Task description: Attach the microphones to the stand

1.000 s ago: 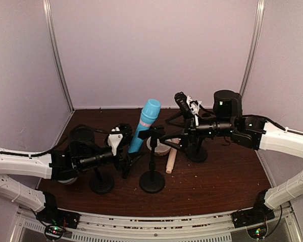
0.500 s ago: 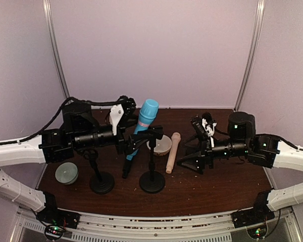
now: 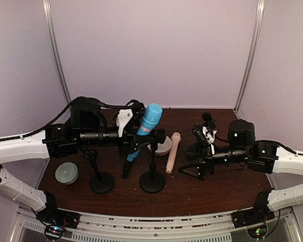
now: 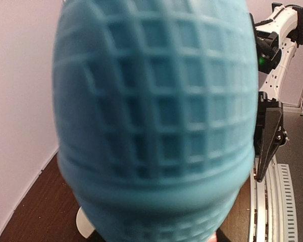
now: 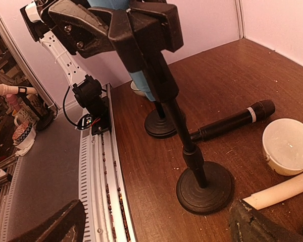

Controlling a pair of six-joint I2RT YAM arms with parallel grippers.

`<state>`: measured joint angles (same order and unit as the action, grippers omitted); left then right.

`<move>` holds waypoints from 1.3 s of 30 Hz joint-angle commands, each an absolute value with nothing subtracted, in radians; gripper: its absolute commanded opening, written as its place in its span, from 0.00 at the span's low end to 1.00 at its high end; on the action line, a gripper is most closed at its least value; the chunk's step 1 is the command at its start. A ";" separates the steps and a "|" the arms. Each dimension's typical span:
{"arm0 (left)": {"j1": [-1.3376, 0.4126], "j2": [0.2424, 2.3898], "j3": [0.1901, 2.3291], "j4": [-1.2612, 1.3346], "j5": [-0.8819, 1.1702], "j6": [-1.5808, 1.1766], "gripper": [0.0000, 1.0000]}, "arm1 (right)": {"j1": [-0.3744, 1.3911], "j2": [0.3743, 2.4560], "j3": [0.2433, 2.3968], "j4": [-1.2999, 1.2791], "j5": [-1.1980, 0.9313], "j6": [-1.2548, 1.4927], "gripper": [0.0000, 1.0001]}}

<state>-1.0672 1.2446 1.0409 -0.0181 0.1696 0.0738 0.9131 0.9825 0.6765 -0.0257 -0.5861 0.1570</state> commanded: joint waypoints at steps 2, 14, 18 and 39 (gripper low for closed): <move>-1.015 1.214 1.163 -0.015 0.147 0.043 0.20 | 0.919 0.987 0.700 -0.003 -0.583 0.151 1.00; -0.930 1.247 1.382 -0.045 -0.127 0.054 0.11 | 0.919 0.952 0.675 -0.028 -0.543 0.151 1.00; -0.853 1.260 1.388 -0.046 -0.305 0.049 0.11 | 0.922 0.923 0.652 -0.027 -0.523 0.164 1.00; -0.510 1.337 1.122 0.212 -0.223 -0.038 0.12 | 0.924 0.898 0.632 -0.058 -0.472 0.144 1.00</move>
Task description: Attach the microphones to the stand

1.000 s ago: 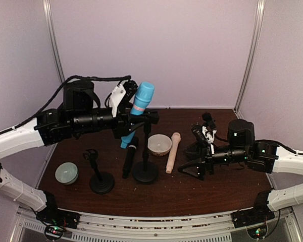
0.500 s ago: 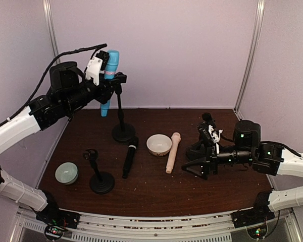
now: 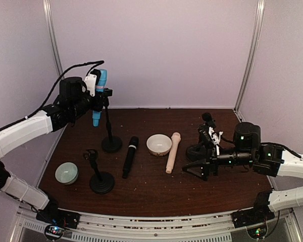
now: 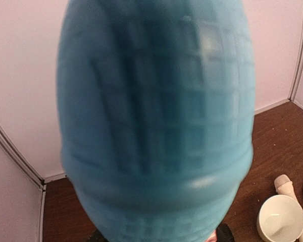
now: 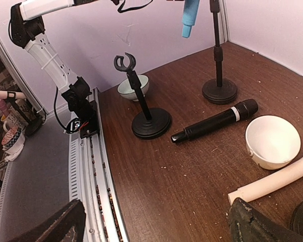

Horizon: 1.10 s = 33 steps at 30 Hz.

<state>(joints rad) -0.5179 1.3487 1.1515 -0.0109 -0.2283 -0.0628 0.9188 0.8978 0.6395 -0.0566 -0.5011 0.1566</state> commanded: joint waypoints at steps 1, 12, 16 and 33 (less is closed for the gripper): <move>-0.509 1.341 1.113 0.218 -0.227 -0.036 0.12 | 0.924 0.902 0.637 -0.065 -0.466 0.138 1.00; -0.508 1.321 1.104 0.151 -0.312 -0.060 0.60 | 0.924 0.932 0.651 -0.107 -0.376 0.110 1.00; -0.507 1.278 1.087 0.114 -0.327 -0.088 0.73 | 0.924 0.948 0.658 -0.124 -0.357 0.105 1.00; -0.698 1.015 1.089 -0.339 -0.588 -0.132 0.68 | 0.923 0.859 0.495 0.016 0.032 0.149 1.00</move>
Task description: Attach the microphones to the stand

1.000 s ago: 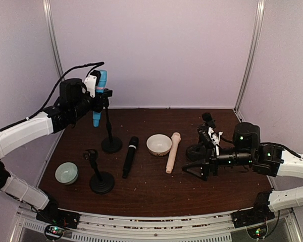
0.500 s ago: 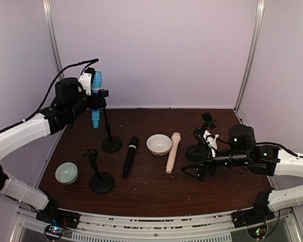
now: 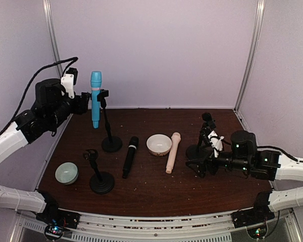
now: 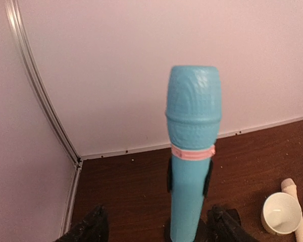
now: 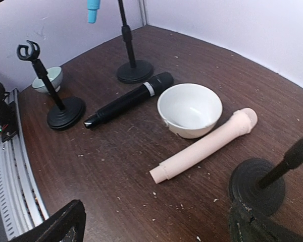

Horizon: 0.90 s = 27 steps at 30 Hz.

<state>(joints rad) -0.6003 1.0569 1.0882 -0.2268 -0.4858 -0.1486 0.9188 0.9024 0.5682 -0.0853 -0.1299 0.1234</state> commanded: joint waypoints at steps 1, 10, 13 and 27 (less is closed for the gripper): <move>-0.742 1.003 1.088 -0.352 -0.585 -0.120 0.67 | 0.924 0.855 0.478 0.039 0.038 0.152 1.00; -0.934 1.183 1.295 -0.734 -0.279 -0.335 0.54 | 0.924 0.948 0.444 0.086 0.020 0.167 1.00; -1.017 1.275 1.333 -0.775 -0.331 -0.365 0.54 | 0.925 0.967 0.445 0.091 0.014 0.170 1.00; -1.039 1.671 1.365 -0.800 -0.435 -0.543 0.62 | 0.926 0.910 0.417 0.090 0.009 0.171 1.00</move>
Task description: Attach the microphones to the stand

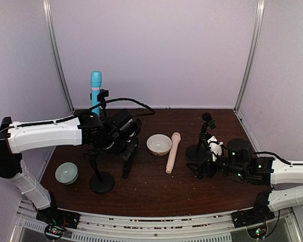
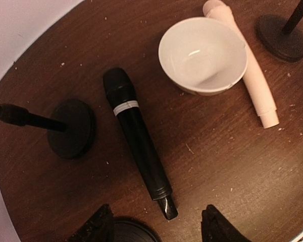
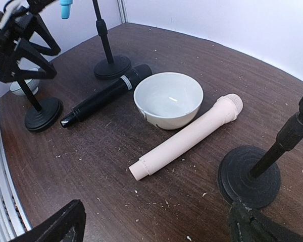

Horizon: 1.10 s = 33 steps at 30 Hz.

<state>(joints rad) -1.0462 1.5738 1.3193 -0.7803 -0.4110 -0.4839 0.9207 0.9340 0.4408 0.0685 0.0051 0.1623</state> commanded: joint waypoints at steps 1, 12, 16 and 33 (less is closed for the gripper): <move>-1.039 1.702 1.377 -0.806 -0.426 -0.551 0.63 | 0.927 0.908 0.417 0.092 0.007 0.172 1.00; -0.992 1.845 1.352 -0.766 -0.448 -0.650 0.70 | 0.927 0.909 0.416 0.095 -0.039 0.164 1.00; -0.925 1.871 1.319 -0.703 -0.371 -0.628 0.66 | 0.929 0.920 0.417 0.102 -0.053 0.166 1.00; -0.864 1.968 1.309 -0.615 -0.262 -0.599 0.52 | 0.933 0.905 0.460 0.058 -0.075 0.175 1.00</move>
